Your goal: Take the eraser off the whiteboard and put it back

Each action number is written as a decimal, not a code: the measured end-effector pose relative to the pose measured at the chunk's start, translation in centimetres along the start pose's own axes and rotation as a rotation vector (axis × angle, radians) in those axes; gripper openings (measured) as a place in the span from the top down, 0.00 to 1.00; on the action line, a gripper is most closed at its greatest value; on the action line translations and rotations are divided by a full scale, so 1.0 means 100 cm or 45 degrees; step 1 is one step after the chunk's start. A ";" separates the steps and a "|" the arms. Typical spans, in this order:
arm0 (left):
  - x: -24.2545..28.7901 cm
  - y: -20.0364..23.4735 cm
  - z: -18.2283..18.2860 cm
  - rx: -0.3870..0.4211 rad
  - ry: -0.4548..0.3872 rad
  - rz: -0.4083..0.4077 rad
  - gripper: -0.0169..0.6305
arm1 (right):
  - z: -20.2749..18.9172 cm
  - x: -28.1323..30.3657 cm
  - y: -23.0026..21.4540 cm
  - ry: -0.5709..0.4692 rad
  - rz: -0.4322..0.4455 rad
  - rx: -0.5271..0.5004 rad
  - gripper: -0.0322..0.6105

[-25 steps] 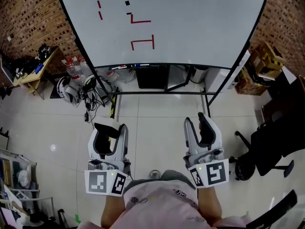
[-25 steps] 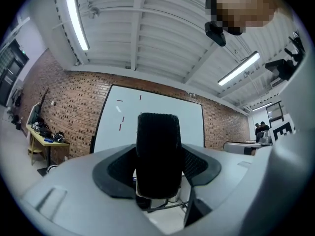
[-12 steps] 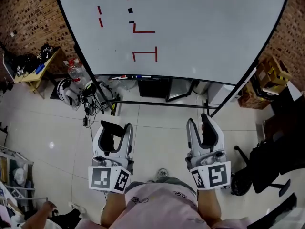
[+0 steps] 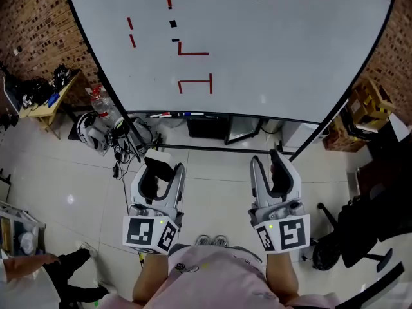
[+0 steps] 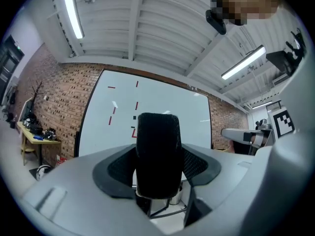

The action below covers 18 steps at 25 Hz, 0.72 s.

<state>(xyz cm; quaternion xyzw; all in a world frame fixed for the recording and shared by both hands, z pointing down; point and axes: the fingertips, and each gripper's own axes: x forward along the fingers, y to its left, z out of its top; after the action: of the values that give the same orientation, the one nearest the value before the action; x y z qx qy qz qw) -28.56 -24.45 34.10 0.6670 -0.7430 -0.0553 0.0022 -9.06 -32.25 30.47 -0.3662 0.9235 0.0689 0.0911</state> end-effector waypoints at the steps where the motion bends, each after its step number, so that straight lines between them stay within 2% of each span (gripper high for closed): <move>1: 0.005 0.003 0.001 0.013 -0.010 -0.004 0.55 | -0.001 0.003 0.002 -0.003 -0.003 -0.011 0.72; 9: 0.081 0.033 -0.005 0.029 -0.026 -0.042 0.55 | -0.024 0.019 -0.009 0.049 -0.068 -0.003 0.72; 13: 0.145 0.053 0.006 0.072 -0.048 -0.037 0.55 | -0.035 0.024 -0.015 0.080 -0.094 0.035 0.72; 18: 0.243 0.081 0.011 0.133 -0.049 0.018 0.55 | -0.045 0.033 0.000 0.103 -0.038 0.037 0.72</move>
<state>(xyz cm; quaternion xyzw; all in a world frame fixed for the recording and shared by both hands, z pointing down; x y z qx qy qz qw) -39.36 -47.65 31.98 0.6596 -0.7496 -0.0295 -0.0465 -11.93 -35.28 34.10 -0.3810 0.9218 0.0393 0.0601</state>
